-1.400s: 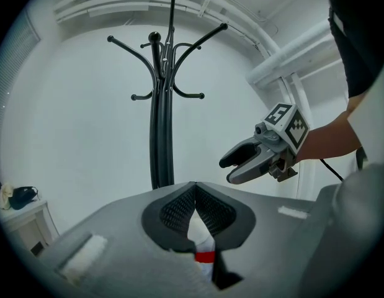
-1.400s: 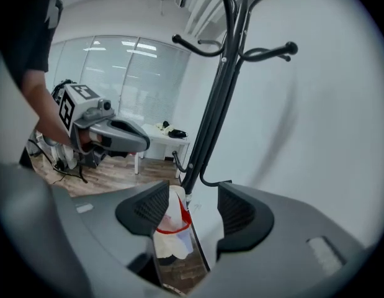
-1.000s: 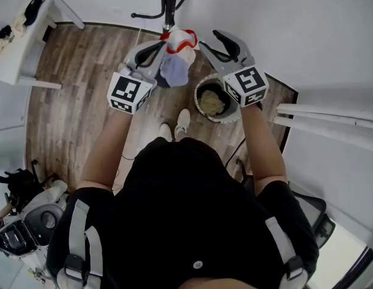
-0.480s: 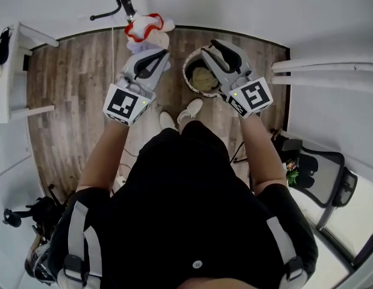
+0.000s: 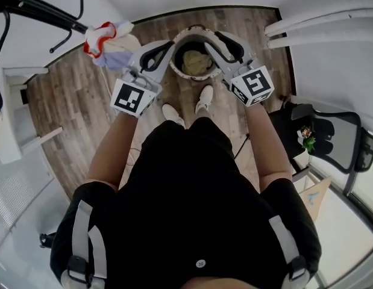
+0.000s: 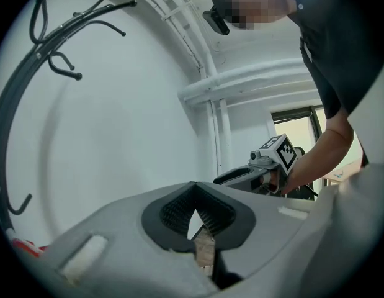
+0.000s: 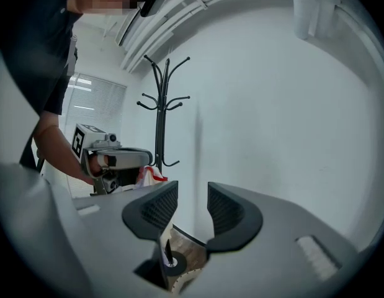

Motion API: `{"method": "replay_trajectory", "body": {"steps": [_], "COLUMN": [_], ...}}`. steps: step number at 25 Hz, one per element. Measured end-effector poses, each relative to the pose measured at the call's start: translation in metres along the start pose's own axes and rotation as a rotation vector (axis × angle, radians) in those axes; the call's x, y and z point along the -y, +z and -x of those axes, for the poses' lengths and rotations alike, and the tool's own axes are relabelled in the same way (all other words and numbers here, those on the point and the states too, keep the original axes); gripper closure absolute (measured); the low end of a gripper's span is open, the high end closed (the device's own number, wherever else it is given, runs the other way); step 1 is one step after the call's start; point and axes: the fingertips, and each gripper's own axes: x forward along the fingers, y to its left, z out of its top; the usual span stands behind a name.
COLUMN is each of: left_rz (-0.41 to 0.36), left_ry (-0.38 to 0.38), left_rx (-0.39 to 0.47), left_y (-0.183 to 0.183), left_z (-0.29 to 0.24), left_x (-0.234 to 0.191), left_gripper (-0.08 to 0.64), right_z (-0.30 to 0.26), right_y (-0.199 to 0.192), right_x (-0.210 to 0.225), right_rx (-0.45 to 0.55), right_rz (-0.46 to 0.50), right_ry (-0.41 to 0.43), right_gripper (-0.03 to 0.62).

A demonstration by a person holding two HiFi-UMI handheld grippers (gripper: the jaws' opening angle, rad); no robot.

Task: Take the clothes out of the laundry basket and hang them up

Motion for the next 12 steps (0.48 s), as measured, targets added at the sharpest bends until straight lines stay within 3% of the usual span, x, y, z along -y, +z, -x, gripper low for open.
{"method": "replay_trajectory", "body": {"steps": [6, 12], "left_rz": [0.030, 0.090], "left_ry": [-0.048, -0.022], "left_rx": [0.003, -0.040], "left_y": [-0.032, -0.110], "left_z": [-0.079, -0.132], "left_x": [0.025, 0.022], "left_gripper": [0.557, 0.557], "right_z": [0.013, -0.013], "right_y": [-0.074, -0.195], "right_x": [0.059, 0.100], "right_rx": [-0.119, -0.269], "right_rz": [-0.013, -0.031], "right_ry": [-0.003, 0.059], "right_gripper": [0.431, 0.428]}}
